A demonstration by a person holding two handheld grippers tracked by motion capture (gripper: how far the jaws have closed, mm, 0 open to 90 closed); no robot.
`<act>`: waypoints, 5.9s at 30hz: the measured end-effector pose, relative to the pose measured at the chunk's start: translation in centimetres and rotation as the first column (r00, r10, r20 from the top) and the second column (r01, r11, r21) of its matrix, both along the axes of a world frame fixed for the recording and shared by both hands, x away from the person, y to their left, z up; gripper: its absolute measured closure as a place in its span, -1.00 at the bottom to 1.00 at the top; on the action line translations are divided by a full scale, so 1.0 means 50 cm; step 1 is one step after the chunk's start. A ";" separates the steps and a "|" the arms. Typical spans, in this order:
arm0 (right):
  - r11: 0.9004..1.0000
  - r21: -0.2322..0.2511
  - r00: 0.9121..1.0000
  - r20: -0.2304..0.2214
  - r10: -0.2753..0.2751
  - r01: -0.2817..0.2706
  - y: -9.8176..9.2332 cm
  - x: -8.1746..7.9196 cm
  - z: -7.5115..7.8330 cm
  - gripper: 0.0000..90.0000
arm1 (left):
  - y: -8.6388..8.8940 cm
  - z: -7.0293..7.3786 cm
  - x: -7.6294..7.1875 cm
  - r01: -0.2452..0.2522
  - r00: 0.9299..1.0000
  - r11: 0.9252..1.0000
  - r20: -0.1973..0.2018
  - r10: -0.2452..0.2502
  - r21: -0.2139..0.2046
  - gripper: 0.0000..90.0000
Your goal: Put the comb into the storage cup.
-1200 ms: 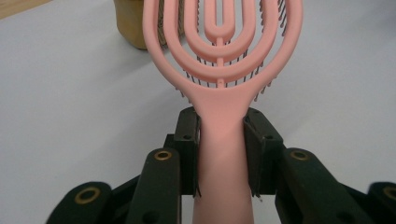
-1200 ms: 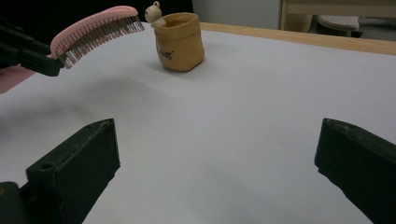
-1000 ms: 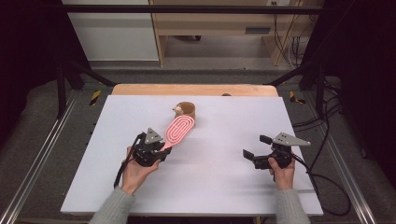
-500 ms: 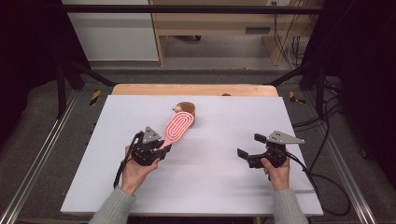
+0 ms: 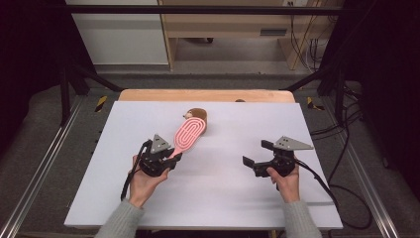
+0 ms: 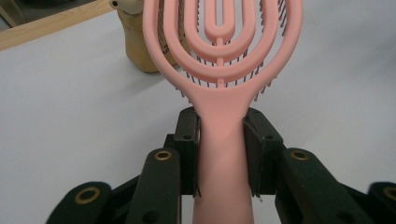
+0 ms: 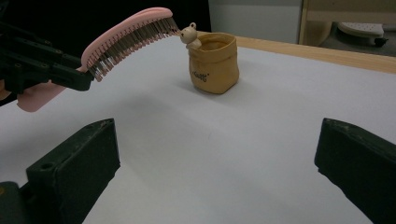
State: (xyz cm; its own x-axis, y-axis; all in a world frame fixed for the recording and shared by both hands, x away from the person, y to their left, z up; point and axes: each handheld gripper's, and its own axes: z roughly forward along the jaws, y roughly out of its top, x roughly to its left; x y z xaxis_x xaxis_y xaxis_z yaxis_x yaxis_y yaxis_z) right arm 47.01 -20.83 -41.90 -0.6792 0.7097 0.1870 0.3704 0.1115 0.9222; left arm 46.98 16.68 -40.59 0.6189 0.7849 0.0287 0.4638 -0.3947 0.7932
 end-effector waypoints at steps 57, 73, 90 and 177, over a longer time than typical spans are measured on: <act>0.995 0.085 0.998 -0.019 0.057 -0.056 0.152 0.034 0.055 -0.97 | -0.042 -0.002 -0.026 -0.028 0.995 0.994 0.094 0.038 -0.105 0.54; 0.994 0.098 0.998 -0.037 0.057 -0.053 0.172 0.040 0.054 -0.96 | -0.065 -0.012 -0.031 -0.016 0.994 0.995 0.106 0.027 -0.104 0.54; 0.990 0.135 0.998 -0.055 0.040 -0.032 0.170 0.047 0.058 -0.94 | -0.083 -0.016 -0.037 0.002 0.993 0.994 0.119 0.011 -0.111 0.54; 0.959 0.279 0.956 -0.292 0.027 0.058 0.185 0.069 0.046 0.11 | -0.149 -0.022 -0.062 0.032 0.979 0.996 0.205 -0.013 -0.089 0.54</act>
State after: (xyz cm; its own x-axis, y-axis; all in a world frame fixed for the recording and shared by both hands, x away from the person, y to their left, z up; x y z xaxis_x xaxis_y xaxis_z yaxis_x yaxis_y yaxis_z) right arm 50.45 -11.59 -39.62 -0.5545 0.6089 0.5673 0.6254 -0.1447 0.7668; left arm 43.87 9.23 -41.67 0.6248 0.7761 0.0850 0.2803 -0.3246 0.9034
